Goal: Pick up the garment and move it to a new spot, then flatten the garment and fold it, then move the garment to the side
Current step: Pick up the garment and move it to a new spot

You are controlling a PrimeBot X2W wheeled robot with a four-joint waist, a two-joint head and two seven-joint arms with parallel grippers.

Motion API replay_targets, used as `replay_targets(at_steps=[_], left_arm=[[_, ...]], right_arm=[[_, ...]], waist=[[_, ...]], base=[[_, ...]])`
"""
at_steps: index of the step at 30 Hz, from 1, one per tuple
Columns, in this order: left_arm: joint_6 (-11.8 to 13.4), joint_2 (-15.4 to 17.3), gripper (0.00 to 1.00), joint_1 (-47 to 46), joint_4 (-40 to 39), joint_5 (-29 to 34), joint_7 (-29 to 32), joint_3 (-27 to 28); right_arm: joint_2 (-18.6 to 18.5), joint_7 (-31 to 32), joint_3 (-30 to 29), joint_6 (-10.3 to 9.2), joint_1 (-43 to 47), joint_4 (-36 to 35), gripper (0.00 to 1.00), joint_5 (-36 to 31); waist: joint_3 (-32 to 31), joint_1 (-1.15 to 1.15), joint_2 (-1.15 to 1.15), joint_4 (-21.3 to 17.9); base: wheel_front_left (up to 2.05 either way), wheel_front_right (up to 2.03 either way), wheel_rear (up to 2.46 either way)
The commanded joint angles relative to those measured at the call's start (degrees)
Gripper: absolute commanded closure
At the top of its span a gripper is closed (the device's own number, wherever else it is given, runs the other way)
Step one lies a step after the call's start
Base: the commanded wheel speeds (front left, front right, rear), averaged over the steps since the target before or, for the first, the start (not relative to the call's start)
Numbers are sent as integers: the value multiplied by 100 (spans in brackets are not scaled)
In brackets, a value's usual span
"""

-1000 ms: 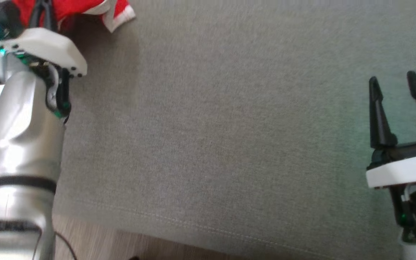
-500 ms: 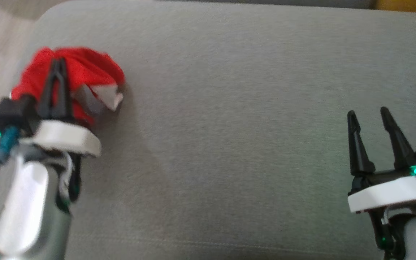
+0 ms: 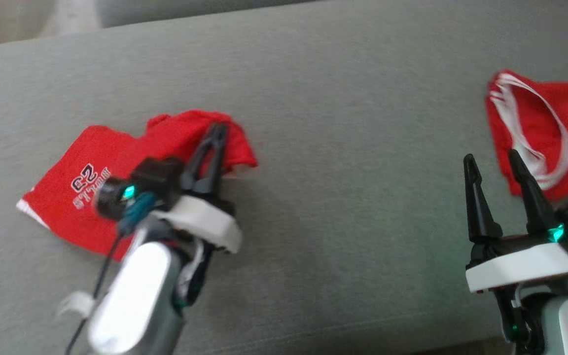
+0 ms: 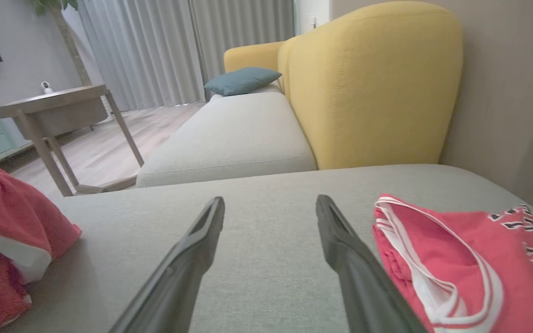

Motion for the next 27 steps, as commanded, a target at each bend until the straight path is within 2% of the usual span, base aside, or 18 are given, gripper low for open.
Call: replay_targets(at_steps=[1,7,15,16,18,22,27], left_arm=[[-68,-79,100,-450,28,-70,-141,55],[-210,-318,100,-1063,702,-93,-485,-504],[-337,-371,100,-1346,1413,-332,-640,-1185],[-351,-372,83,-1340,1515,-375,-628,-1262],[-348,-374,0,-1350,1659,-400,-666,-1403],[-310,-375,0,-1294,1770,-364,-767,-1628],[-173,-337,0,-1166,1548,-238,-914,-1693]], right_arm=[[-18,-96,146,37,-167,-155,0,67],[-17,-243,161,37,-264,0,0,233],[-17,-440,192,37,-321,218,0,332],[-17,-461,198,37,-325,243,0,339],[-16,-486,198,37,-327,297,0,349],[-16,-490,167,37,-307,371,0,311],[-16,-453,142,37,-269,384,0,258]], waist=[[260,0,0,-443],[593,0,0,-975],[849,0,0,-1280],[851,0,0,-1284],[814,0,0,-1255],[624,0,0,-1070],[385,0,0,-782]], base=[[0,0,0],[0,0,0],[0,0,0],[0,0,0],[0,0,0],[0,0,0],[0,0,0]])
